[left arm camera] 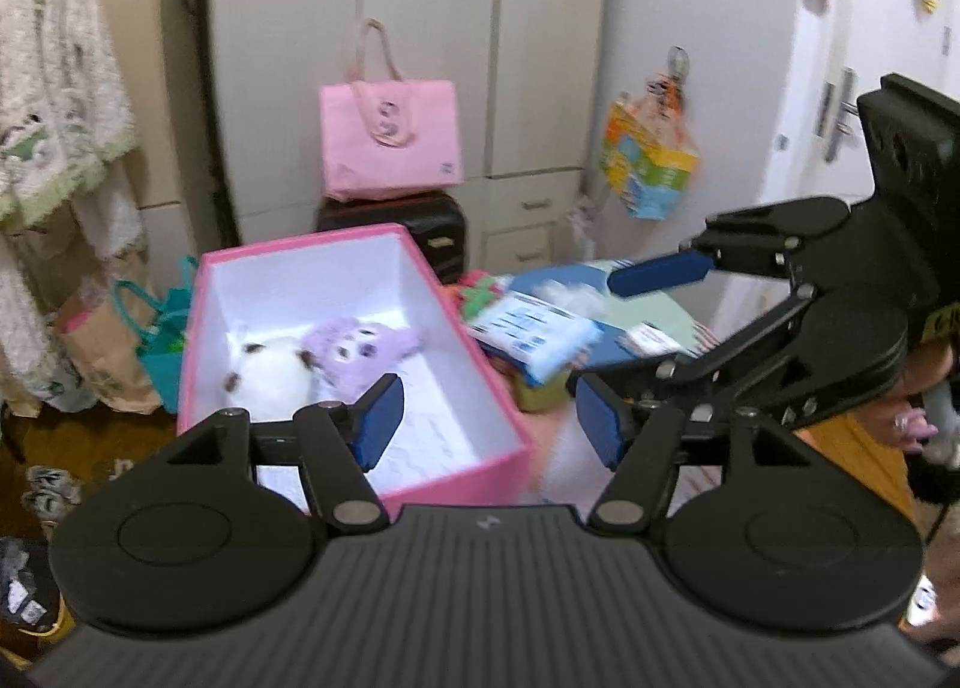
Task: Organize soft objects
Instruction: 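Withdraw the left gripper from the box toward the orange sponge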
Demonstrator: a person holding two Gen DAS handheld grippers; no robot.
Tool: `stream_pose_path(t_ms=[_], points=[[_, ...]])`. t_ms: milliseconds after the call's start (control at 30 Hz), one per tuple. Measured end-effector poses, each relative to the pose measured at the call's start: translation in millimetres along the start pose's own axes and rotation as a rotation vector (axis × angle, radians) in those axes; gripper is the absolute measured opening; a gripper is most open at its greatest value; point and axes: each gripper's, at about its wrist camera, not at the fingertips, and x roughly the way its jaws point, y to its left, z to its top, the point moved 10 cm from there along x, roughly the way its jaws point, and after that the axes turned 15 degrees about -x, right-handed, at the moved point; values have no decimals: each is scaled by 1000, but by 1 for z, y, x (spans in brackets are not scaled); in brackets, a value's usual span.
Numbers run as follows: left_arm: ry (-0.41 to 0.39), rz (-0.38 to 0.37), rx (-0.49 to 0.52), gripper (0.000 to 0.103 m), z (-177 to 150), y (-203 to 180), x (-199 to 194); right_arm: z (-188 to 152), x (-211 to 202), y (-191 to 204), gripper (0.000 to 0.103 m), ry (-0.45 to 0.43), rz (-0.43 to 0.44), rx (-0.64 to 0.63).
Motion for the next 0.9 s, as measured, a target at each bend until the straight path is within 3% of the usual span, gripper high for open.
stream_pose_path(t_ms=[167,400,667,900], points=[[34,-31,2,69,-9,-18,0,-20,-35,-11,77,-36,-1,23],[47,-50,38,70,-22,-39,11,-67,-69,-38,77,-38,-84,101],[112,-126,70,70,-46,-73,44,-115,-68,-51,77,-21,-130,177],[151,-149,58,70,-59,-91,82,-154,-49,-68,77,1,-160,240]])
